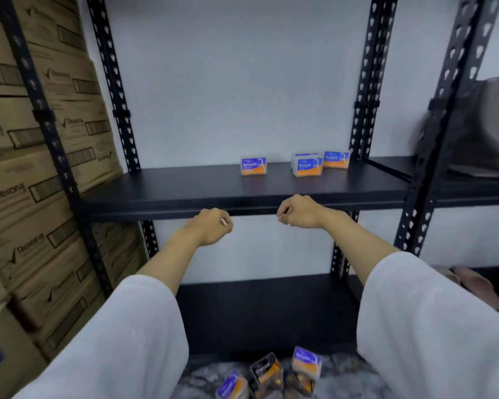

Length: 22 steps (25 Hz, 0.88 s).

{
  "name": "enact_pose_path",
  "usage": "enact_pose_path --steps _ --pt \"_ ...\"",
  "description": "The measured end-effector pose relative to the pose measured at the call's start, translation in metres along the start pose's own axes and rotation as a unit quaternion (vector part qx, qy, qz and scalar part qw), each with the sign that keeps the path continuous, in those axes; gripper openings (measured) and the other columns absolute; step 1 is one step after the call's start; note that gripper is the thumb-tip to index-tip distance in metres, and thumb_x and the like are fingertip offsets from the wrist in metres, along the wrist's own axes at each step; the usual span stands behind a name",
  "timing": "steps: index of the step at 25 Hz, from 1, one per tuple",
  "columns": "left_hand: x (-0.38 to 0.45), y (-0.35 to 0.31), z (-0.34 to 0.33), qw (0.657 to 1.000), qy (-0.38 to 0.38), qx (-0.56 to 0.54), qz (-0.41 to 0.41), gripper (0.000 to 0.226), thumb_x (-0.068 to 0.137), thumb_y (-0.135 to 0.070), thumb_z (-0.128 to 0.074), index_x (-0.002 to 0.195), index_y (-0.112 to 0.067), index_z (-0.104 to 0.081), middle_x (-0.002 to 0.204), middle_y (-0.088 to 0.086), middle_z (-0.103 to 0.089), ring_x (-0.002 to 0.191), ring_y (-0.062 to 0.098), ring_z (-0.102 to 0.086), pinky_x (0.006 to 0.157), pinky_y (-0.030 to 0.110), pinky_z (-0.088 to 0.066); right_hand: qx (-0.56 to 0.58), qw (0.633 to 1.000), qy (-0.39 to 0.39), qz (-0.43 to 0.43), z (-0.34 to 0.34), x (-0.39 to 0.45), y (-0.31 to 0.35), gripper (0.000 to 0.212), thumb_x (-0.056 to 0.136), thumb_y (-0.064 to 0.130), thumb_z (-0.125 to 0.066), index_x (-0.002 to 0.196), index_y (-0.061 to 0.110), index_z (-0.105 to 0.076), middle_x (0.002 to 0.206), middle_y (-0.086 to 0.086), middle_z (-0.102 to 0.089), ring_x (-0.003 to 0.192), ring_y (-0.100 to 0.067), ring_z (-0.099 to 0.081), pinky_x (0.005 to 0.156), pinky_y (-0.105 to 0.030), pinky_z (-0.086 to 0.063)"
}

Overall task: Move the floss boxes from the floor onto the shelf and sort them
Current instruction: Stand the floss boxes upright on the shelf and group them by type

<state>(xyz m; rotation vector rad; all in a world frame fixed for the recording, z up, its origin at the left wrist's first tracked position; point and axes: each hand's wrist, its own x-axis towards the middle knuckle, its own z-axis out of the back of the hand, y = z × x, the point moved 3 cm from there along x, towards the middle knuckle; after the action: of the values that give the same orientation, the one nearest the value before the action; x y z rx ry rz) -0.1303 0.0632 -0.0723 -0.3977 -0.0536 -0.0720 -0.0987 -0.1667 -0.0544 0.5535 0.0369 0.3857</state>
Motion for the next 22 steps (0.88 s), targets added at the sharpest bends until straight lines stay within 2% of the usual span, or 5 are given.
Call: enact_pose_path --steps 3,5,11,15,22 --pt "-0.016 0.004 -0.042 0.996 0.087 0.0 0.006 0.014 0.092 -0.029 -0.051 0.095 -0.029 -0.064 0.111 -0.002 -0.06 0.105 0.022 -0.059 0.099 0.041 -0.046 -0.017 0.995 0.078 -0.056 -0.032 -0.025 -0.027 0.019 0.09 0.026 -0.06 0.106 0.017 -0.066 0.093 0.002 -0.061 0.081 -0.014 -0.059 0.078 -0.027 -0.046" --pt "-0.024 0.007 -0.075 0.991 0.133 -0.007 0.009 0.014 0.093 -0.027 -0.053 0.1 -0.025 -0.065 0.109 -0.002 -0.056 0.106 0.022 -0.057 0.101 0.038 -0.044 -0.028 0.989 0.123 -0.081 -0.059 -0.037 -0.049 0.022 0.09 0.03 -0.06 0.109 0.02 -0.064 0.096 0.002 -0.062 0.084 -0.015 -0.06 0.09 -0.033 -0.049" --pt "-0.034 0.013 -0.183 0.968 0.246 -0.05 0.008 0.01 0.091 -0.016 -0.053 0.088 -0.016 -0.063 0.092 -0.007 -0.06 0.081 0.009 -0.056 0.084 0.024 -0.041 -0.009 0.973 0.195 -0.125 -0.14 -0.058 -0.124 0.026 0.09 0.028 -0.062 0.11 0.013 -0.066 0.118 -0.006 -0.063 0.094 -0.022 -0.062 0.091 -0.035 -0.051" --pt "-0.022 0.031 -0.269 0.955 0.289 -0.051 0.032 0.018 0.085 -0.02 -0.05 0.08 -0.022 -0.067 0.091 -0.006 -0.067 0.088 0.014 -0.06 0.094 0.036 -0.051 -0.012 0.966 0.202 -0.16 -0.204 -0.062 -0.186 0.026 0.089 0.028 -0.063 0.11 0.013 -0.066 0.117 -0.003 -0.063 0.107 -0.02 -0.058 0.09 -0.028 -0.046" --pt "-0.008 0.076 -0.404 0.951 0.3 -0.013 0.07 0.037 0.093 -0.033 -0.055 0.128 -0.023 -0.051 0.128 0.007 -0.051 0.118 0.028 -0.052 0.096 0.043 -0.046 -0.006 0.958 0.202 -0.206 -0.313 -0.058 -0.28 0.03 0.085 0.019 -0.059 0.114 0.012 -0.058 0.117 -0.011 -0.061 0.108 -0.029 -0.056 0.089 -0.039 -0.048"
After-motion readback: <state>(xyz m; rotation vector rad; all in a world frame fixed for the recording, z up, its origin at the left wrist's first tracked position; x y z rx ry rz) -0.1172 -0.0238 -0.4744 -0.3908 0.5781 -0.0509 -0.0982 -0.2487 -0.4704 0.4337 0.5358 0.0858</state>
